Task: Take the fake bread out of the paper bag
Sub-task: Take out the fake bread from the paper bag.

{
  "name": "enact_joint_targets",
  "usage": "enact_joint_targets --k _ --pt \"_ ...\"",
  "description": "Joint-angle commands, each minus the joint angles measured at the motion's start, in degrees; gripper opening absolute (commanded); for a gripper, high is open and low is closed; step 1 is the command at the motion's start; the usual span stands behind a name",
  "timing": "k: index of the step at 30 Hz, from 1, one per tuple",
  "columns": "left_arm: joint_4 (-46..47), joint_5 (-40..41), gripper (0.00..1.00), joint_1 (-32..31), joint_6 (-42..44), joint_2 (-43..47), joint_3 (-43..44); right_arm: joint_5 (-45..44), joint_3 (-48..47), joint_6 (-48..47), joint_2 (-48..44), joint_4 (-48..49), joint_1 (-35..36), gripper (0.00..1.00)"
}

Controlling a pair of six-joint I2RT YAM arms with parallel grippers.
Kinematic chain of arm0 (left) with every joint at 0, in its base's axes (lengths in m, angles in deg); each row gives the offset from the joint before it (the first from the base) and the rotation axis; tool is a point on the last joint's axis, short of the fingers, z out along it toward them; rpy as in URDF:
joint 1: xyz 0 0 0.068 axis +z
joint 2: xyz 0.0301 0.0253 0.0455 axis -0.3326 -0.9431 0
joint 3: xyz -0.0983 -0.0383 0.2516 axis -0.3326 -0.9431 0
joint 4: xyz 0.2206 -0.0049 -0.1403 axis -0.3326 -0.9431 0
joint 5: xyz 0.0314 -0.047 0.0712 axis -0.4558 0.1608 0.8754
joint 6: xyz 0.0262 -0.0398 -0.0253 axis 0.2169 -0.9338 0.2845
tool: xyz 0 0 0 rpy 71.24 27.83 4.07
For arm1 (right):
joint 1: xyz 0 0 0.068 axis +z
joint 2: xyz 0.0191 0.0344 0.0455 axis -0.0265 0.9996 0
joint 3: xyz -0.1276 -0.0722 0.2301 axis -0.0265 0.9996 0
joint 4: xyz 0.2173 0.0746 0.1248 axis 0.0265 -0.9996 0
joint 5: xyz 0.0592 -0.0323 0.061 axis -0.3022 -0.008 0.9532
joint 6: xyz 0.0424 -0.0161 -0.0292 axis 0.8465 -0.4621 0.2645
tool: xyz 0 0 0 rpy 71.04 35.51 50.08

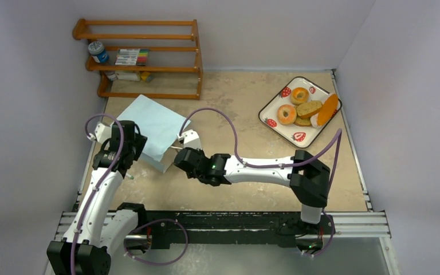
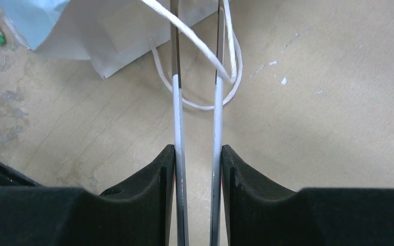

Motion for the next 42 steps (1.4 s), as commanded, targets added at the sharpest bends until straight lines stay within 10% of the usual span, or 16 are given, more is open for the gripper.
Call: enact_joint_targets --k 1,30,42 --pt "2.2 -0.1 0.44 0.3 1.0 0.2 -0.2 -1.8 -0.5 -4.7 -0.2 6.0 -1.0 0.37" --pt "0.0 1.3 0.43 0.3 0.1 1.7 -0.6 4.9 -0.4 -18.7 7.0 23.5 -6.1 0.43" --pt "0.1 1.4 0.43 0.3 -1.9 3.2 -1.9 1.8 1.9 -18.2 2.6 22.9 -6.2 0.09"
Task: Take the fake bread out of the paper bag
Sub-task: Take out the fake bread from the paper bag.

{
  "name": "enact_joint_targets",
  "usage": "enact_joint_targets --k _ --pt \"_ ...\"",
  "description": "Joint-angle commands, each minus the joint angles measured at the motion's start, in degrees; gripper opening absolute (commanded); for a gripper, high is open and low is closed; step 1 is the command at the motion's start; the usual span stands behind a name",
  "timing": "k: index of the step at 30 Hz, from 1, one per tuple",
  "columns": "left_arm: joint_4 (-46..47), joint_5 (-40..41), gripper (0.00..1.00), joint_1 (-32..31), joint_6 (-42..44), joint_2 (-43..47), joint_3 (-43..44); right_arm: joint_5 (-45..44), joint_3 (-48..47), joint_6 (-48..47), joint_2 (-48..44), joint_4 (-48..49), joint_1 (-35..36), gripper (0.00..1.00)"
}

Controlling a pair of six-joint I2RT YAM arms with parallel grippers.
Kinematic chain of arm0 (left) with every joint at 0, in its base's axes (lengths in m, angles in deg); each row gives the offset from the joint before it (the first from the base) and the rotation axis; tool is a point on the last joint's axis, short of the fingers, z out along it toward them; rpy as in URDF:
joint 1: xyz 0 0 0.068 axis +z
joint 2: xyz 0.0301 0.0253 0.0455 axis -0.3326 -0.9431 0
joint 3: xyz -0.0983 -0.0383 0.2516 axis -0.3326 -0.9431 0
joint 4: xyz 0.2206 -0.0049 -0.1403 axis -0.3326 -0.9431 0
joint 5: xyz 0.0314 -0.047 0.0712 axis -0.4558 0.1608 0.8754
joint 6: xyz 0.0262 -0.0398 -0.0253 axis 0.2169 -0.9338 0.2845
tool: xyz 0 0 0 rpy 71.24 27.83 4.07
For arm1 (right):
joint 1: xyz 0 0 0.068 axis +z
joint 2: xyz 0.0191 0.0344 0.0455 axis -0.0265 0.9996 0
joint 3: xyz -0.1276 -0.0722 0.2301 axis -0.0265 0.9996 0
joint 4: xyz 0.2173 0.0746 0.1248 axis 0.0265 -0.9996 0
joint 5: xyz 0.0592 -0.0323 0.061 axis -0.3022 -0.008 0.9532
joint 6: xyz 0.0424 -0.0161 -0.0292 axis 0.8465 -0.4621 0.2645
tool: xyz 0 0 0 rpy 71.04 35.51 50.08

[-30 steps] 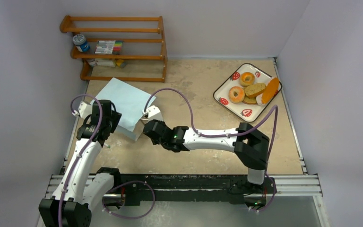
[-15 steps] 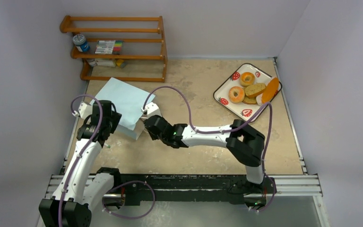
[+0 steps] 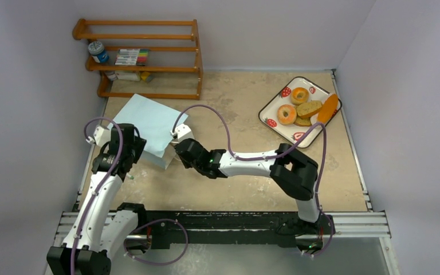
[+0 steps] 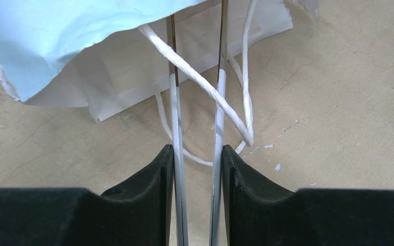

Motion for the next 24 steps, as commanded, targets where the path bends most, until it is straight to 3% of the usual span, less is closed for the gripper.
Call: enact_joint_targets --k 1,4,24 --pt "1.7 0.9 0.43 0.2 -1.8 1.4 -1.4 -3.5 0.3 0.5 -5.5 1.5 -0.2 0.06" --pt "2.8 1.5 0.43 0.3 -2.0 1.3 -1.3 -3.9 1.7 1.8 -7.3 0.1 0.1 0.0" --pt "12.2 1.7 0.43 0.2 -3.2 -6.3 1.5 -5.6 6.3 13.3 -19.7 -16.4 11.0 0.0"
